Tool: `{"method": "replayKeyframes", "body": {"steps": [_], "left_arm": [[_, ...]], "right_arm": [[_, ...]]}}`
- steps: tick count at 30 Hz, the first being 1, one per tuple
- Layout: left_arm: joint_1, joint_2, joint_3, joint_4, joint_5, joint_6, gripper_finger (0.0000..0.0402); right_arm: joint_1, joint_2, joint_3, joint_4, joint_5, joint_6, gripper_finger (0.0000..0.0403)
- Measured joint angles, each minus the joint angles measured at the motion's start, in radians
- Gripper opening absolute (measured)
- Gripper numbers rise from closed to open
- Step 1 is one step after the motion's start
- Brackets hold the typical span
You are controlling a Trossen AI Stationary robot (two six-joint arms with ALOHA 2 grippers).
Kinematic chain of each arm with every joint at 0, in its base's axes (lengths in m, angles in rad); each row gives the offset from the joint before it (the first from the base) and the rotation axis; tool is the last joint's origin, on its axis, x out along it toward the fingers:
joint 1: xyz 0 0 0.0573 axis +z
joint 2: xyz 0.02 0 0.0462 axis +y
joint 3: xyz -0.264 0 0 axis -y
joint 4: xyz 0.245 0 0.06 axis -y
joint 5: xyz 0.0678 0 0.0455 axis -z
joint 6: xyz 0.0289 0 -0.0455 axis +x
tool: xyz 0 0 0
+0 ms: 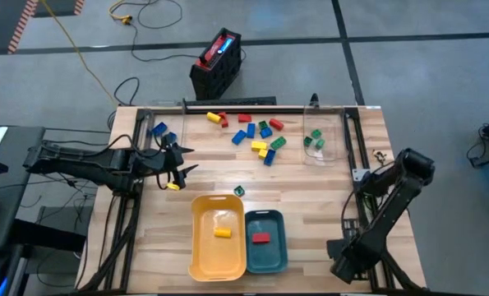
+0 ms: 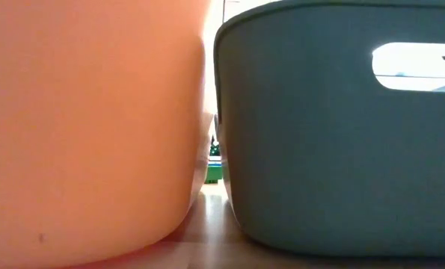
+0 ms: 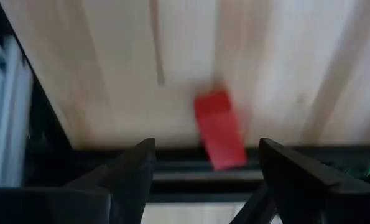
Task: Sort blocks
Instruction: Put the red block into the blue bin
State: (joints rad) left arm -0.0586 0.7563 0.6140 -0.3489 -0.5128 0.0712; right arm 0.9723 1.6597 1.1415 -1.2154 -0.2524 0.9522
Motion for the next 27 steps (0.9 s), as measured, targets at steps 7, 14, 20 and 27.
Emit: {"method": "replayKeyframes", "body": {"steps": [7, 14, 20, 27], "left_arm": [[0.000, 0.000, 0.000, -0.009, 0.006, -0.008, 0.0245], [0.000, 0.000, 0.000, -0.021, 0.006, -0.008, 0.0245], [-0.006, 0.000, 0.000, -0.028, 0.006, -0.015, 0.0245], [-0.021, 0.000, 0.000, -0.037, 0.006, -0.031, 0.0245]], "right_arm": [[0.020, 0.091, -0.002, -0.011, 0.011, -0.068, 0.0306], [0.043, 0.102, -0.079, 0.114, 0.015, -0.031, 0.0306], [0.042, 0.055, -0.160, 0.170, -0.002, -0.009, 0.0293], [0.042, 0.043, -0.222, 0.292, -0.015, -0.018, 0.0215]]}}
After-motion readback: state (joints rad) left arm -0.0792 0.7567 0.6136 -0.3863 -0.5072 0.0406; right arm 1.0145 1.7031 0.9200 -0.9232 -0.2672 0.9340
